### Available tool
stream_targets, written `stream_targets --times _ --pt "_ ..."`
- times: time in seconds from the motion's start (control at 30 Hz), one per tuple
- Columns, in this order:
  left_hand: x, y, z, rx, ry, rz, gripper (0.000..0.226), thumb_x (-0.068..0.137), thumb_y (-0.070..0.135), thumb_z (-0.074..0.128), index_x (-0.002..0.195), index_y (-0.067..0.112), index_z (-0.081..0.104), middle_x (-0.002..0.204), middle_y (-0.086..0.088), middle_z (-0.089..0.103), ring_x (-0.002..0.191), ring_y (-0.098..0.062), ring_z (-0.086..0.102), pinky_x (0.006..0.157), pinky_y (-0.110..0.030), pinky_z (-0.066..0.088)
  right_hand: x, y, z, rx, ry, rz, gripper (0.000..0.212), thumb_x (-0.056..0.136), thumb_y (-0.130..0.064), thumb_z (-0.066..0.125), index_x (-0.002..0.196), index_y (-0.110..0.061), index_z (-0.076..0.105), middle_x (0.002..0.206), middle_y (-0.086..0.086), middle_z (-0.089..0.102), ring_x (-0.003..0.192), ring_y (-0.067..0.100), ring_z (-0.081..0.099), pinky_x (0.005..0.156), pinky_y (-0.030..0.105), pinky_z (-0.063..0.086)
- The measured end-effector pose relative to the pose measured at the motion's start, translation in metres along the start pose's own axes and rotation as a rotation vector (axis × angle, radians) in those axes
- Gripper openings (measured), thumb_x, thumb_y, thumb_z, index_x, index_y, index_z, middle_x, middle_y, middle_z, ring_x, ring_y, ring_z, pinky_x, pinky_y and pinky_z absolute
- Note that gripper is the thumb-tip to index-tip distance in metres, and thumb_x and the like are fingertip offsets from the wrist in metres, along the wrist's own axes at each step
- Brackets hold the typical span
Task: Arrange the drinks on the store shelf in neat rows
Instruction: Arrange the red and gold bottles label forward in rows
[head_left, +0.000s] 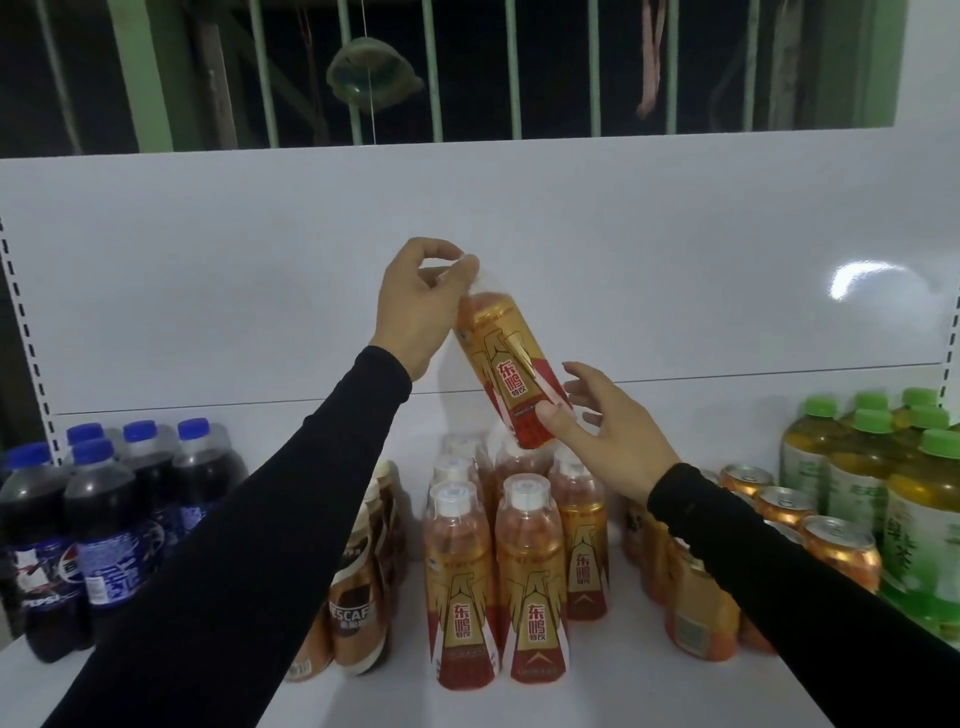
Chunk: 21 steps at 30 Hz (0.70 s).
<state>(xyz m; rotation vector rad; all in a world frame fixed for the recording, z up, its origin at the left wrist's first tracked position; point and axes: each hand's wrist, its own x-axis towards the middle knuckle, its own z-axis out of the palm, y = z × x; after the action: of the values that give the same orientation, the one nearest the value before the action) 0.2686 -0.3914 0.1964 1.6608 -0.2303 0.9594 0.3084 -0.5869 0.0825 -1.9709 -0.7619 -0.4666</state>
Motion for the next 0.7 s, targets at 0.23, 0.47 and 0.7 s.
stream_targets --times 0.23,0.47,0.7 --pt "-0.012 0.015 0.009 -0.141 -0.022 -0.053 0.016 0.095 0.027 0.068 0.103 0.017 0.059 0.095 -0.003 0.070 0.075 -0.010 0.066 0.063 -0.024 0.056 -0.015 -0.017 -0.006 0.246 0.005 0.006 0.068 0.072 -0.064 0.065 0.131 -0.037 0.048 0.111 -0.026 0.062 0.100 -0.010 0.061 0.079 0.012 0.050" --pt "-0.039 -0.003 0.010 -0.246 -0.154 -0.206 0.043 0.098 0.039 0.061 0.131 0.013 0.057 0.115 -0.002 0.068 0.098 -0.013 0.066 0.076 -0.029 0.054 -0.041 -0.018 -0.011 0.576 -0.052 0.126 0.040 0.080 -0.046 0.062 0.117 -0.031 0.060 0.101 -0.014 0.074 0.098 0.008 0.070 0.071 0.018 0.056" --pt "-0.083 -0.022 0.021 -0.419 -0.340 -0.363 0.040 0.092 0.037 0.063 0.123 0.012 0.062 0.103 -0.006 0.070 0.091 -0.019 0.067 0.076 -0.033 0.055 -0.056 -0.014 -0.009 1.029 -0.154 0.351 0.040 0.081 -0.041 0.054 0.112 -0.018 0.064 0.104 0.010 0.075 0.096 0.023 0.072 0.079 0.039 0.061"
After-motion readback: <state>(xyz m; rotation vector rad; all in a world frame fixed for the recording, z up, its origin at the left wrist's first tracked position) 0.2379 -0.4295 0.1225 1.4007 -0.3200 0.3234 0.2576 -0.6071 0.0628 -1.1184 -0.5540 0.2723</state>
